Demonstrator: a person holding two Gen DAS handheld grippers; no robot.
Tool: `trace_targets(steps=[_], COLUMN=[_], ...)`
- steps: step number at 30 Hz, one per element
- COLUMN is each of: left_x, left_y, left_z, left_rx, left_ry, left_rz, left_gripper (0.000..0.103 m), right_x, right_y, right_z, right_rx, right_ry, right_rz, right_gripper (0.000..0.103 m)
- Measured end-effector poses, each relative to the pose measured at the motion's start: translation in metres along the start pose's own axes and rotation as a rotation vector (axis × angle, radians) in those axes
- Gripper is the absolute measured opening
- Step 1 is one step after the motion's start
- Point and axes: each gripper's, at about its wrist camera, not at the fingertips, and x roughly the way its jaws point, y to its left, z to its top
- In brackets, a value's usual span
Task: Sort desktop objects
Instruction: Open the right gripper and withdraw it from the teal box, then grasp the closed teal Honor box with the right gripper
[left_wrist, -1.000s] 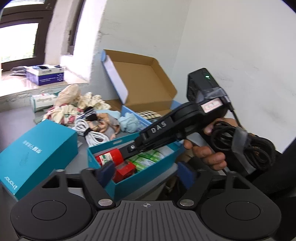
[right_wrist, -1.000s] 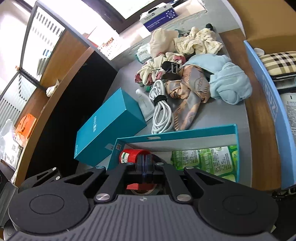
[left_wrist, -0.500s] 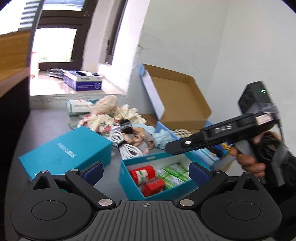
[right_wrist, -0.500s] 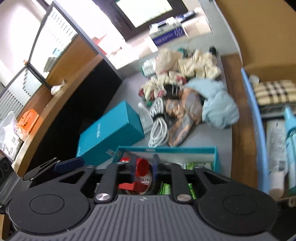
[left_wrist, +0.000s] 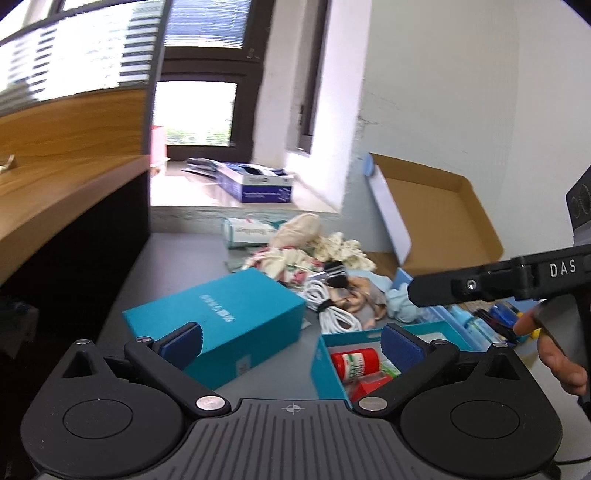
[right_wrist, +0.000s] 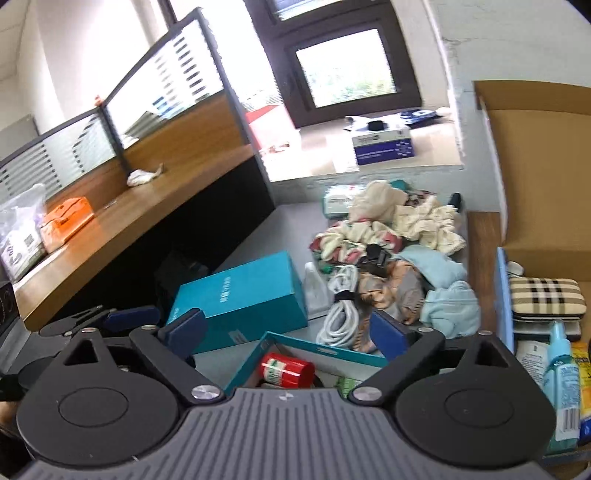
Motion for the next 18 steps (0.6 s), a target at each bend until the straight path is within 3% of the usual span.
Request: trace_targets(steps=[8, 12, 18], left_x=[-0.007, -0.006, 0.004], left_y=[0.004, 0.018, 0.047], left_z=[-0.006, -0.009, -0.011], left_rx=[-0.018, -0.071, -0.108], left_ry=[0.002, -0.013, 0.009], left_rz=[0.184, 0.293, 0.234], left_gripper=[0.103, 0.103, 0.103], right_x=[0.017, 0.030, 0.057], right_y=[0.013, 0.011, -0.002], right_z=[0.021, 0.034, 0.048], right_rx=[-0.203, -0.214, -0.104], right_ry=[0.109, 0.161, 0.190], right_rz=[0.016, 0.064, 0.120], right_gripper=[0.103, 0.103, 0.103])
